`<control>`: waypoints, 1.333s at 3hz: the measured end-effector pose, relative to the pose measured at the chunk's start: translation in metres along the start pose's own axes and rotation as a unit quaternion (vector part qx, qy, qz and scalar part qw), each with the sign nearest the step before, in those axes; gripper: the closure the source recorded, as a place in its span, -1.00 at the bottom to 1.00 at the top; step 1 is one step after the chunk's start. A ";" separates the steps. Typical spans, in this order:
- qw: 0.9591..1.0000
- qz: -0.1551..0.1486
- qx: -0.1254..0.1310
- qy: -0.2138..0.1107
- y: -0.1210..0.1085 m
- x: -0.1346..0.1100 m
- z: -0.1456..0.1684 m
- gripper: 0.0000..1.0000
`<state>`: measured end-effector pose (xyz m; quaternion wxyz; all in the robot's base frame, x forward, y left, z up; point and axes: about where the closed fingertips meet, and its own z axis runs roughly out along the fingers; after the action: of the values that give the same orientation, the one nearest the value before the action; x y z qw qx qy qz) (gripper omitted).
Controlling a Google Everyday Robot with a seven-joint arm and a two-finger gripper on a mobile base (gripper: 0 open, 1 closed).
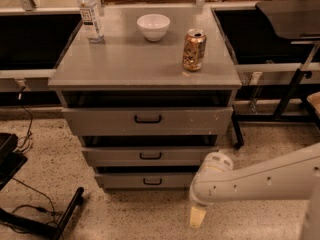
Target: Open bottom drawer
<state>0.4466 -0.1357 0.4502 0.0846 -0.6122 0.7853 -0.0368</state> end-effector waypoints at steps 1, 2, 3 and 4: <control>1.000 -0.011 0.013 -0.005 -0.012 -0.001 0.086 -1.00; 0.999 -0.044 0.028 -0.005 -0.017 -0.001 0.089 -1.00; 0.999 -0.044 0.028 -0.005 -0.017 -0.001 0.089 -1.00; 0.998 -0.052 0.013 -0.027 -0.014 -0.014 0.110 -1.00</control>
Offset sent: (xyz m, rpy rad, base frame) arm 0.0602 0.0050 -0.1305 -0.0380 -0.1289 0.1435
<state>0.4828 -0.1206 0.3450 0.1120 -0.6520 0.7491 -0.0349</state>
